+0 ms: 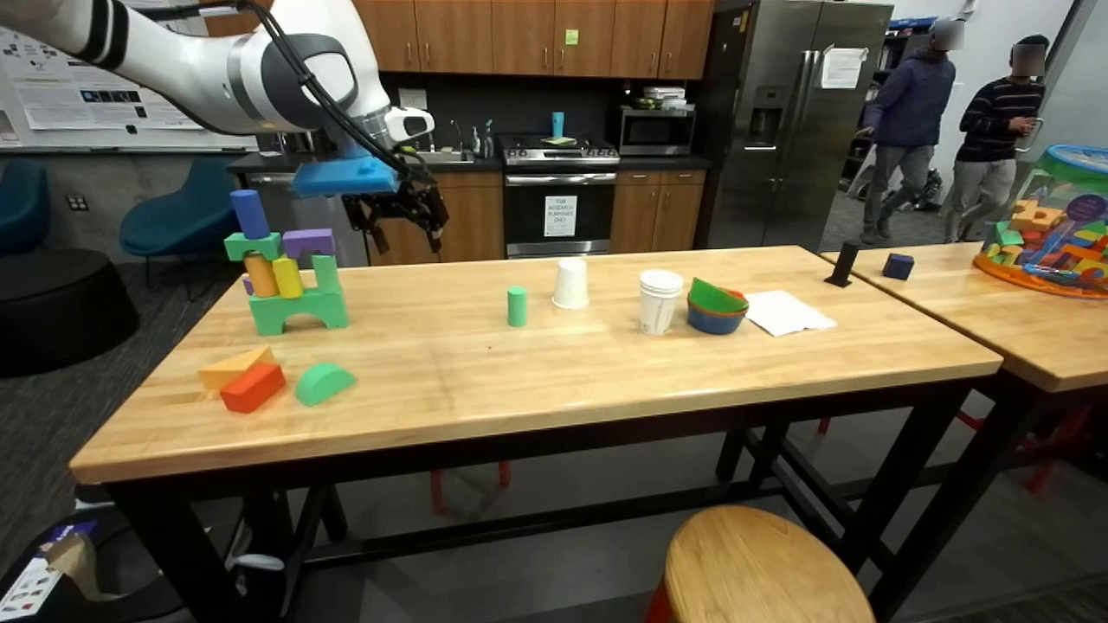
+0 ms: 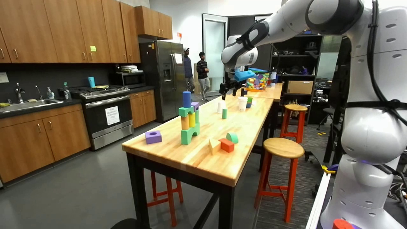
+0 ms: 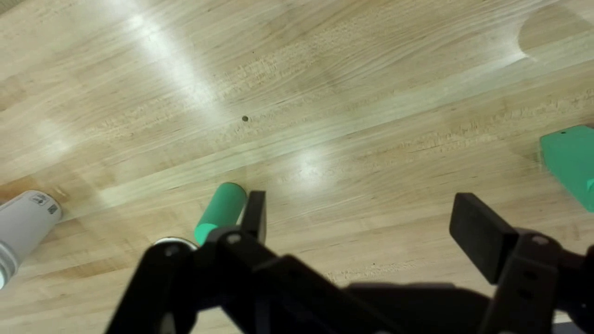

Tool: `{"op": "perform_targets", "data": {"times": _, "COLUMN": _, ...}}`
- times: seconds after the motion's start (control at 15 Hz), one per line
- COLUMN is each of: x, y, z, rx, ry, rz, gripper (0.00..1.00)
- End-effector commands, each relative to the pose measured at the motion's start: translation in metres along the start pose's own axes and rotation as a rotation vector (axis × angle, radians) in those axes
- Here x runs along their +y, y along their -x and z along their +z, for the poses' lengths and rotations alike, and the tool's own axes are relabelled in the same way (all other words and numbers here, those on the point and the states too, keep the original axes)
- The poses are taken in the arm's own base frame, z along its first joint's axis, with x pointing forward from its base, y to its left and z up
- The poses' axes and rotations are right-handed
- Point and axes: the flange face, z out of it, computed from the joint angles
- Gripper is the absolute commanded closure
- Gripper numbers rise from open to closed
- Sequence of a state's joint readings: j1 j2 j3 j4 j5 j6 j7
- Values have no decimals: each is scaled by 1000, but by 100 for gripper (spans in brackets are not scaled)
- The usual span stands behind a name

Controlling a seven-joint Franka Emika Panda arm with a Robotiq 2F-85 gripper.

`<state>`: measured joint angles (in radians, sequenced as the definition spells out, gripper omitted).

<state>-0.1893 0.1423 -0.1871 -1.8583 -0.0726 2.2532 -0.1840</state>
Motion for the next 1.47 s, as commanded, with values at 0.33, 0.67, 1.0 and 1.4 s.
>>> {"op": "perform_targets", "data": {"times": 0.33, "x": 19, "y": -13, "z": 69, "rx": -28, "ry": 114, "rz": 58, "gripper": 0}}
{"op": "perform_targets", "data": {"times": 0.67, "x": 59, "y": -38, "z": 146, "rx": -13, "ry": 194, "rz": 242, "gripper": 0}}
{"op": "perform_targets", "data": {"times": 1.0, "x": 47, "y": -80, "z": 101, "rx": 156, "ry": 152, "rz": 313, "gripper": 0}}
{"op": "perform_targets", "data": {"times": 1.4, "x": 34, "y": -114, "z": 54, "rx": 213, "ry": 125, "rz": 339, "gripper": 0}}
